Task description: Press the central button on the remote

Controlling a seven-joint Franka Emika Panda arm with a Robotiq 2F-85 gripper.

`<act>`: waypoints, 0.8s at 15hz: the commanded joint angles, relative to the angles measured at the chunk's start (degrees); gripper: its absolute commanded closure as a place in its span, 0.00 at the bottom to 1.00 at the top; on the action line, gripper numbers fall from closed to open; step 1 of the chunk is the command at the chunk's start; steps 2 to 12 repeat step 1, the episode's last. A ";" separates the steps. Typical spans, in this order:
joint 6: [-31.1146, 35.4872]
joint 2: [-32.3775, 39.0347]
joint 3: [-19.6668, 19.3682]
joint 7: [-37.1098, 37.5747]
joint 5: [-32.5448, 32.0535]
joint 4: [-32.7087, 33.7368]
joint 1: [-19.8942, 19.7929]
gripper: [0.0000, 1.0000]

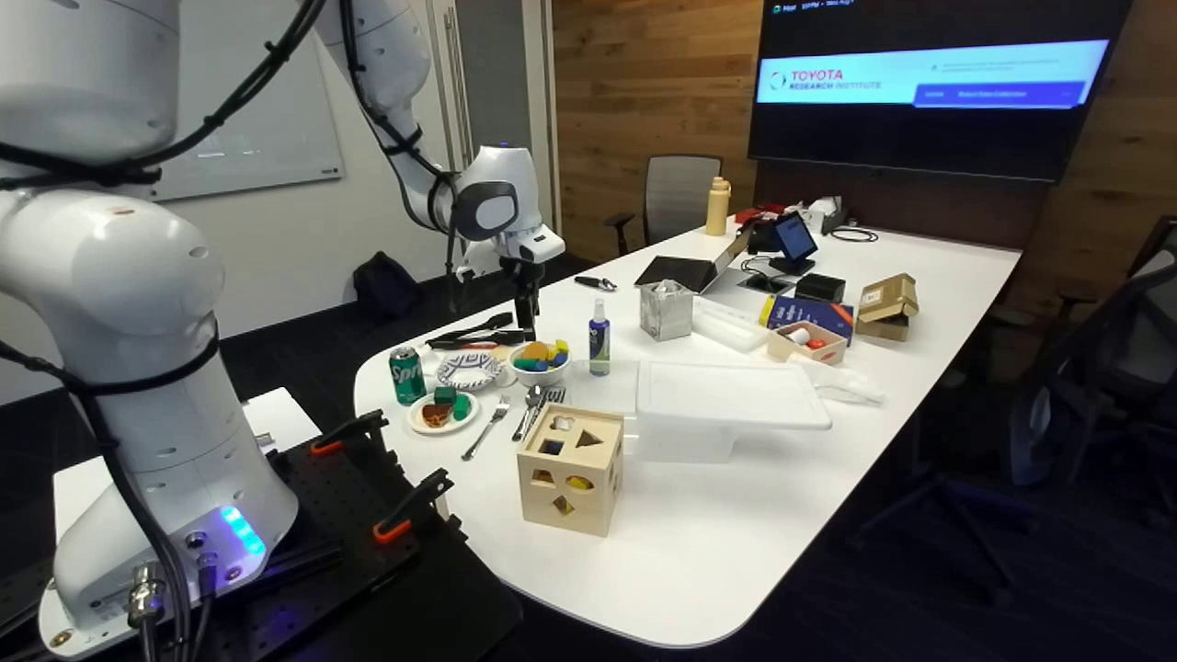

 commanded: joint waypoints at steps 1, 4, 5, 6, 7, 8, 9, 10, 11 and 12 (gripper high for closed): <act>-1.38 -2.46 1.56 -0.86 -0.67 -1.91 -2.10 0.00; -1.38 -2.46 1.56 -0.86 -0.67 -1.91 -2.10 0.00; -1.38 -2.46 1.56 -0.86 -0.67 -1.91 -2.10 0.00; -1.38 -2.46 1.56 -0.86 -0.67 -1.91 -2.10 0.00; -1.38 -2.46 1.56 -0.86 -0.67 -1.91 -2.10 0.00; -1.38 -2.46 1.56 -0.86 -0.67 -1.91 -2.10 0.00; -1.38 -2.46 1.56 -0.86 -0.67 -1.91 -2.10 0.00; -1.38 -2.46 1.56 -0.86 -0.67 -1.91 -2.10 0.00; -1.38 -2.46 1.56 -0.86 -0.67 -1.91 -2.10 0.00; -1.38 -2.46 1.56 -0.86 -0.67 -1.91 -2.10 0.00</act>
